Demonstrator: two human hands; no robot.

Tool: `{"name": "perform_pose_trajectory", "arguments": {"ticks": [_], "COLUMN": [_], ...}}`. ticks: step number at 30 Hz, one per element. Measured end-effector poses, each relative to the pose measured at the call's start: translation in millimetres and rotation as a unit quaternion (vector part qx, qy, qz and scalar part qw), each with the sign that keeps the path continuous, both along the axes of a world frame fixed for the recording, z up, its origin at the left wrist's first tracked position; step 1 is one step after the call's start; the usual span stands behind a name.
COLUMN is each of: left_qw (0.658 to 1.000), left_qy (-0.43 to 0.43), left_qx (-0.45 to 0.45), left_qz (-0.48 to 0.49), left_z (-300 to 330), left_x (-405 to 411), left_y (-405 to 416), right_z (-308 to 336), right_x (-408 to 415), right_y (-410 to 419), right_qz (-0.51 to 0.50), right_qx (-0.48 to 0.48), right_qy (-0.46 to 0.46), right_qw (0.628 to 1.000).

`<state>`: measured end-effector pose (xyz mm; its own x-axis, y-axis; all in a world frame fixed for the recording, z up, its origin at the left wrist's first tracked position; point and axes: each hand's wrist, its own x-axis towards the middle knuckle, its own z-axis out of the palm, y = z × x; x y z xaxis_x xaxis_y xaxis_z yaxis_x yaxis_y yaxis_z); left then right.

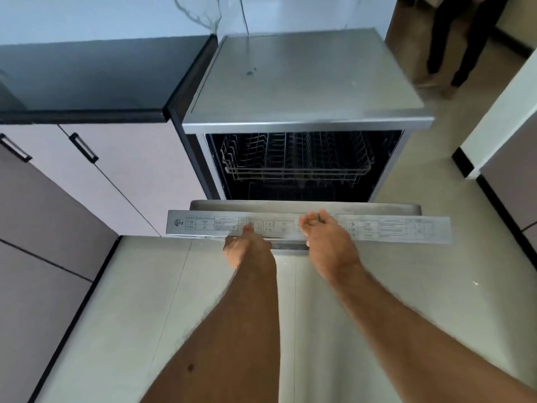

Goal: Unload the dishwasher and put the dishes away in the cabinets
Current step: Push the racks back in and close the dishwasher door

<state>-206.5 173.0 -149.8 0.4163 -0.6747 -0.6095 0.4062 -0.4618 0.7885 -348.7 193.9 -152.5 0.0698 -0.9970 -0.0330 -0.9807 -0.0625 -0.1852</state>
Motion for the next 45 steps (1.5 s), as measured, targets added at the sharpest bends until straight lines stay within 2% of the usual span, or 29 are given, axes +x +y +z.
{"name": "perform_pose_trajectory", "arguments": {"ticks": [2,8,11,21,25,28,30,38,45], "left_qw": [1.000,0.997,0.996,0.996,0.997,0.999,0.999,0.993,0.993], "left_qy": [-0.011,-0.042,-0.005,-0.027,-0.031,-0.009,-0.005,0.023,0.007], "left_qx": [-0.009,0.048,0.073,0.079,0.065,0.046,0.047,0.116,0.116], "left_qz": [0.003,0.031,0.049,0.002,0.001,0.018,0.019,0.003,0.016], "left_z": [3,21,30,14,37,46,51,78,79], "left_x": [0,2,2,1,-3,-7,-7,5,-1], "left_y": [-5,-40,-66,-147,-167,-179,-187,-206,-218], "right_z": [1,6,24,64,63,53,50,57,63], "right_x": [0,-4,-6,-3,-6,-5,-6,-17,-33], "right_y": [-11,-47,-73,-132,-154,-160,-165,-168,-175], "right_qz": [0.000,-0.007,-0.030,-0.093,-0.119,-0.147,-0.143,-0.084,-0.047], "right_qx": [0.008,0.010,-0.010,-0.051,-0.036,-0.079,-0.079,-0.023,0.013], "right_qy": [0.021,0.012,0.010,0.055,0.024,-0.083,-0.121,-0.163,-0.187], "right_qw": [1.000,1.000,0.999,0.993,0.992,0.982,0.979,0.983,0.981]}}
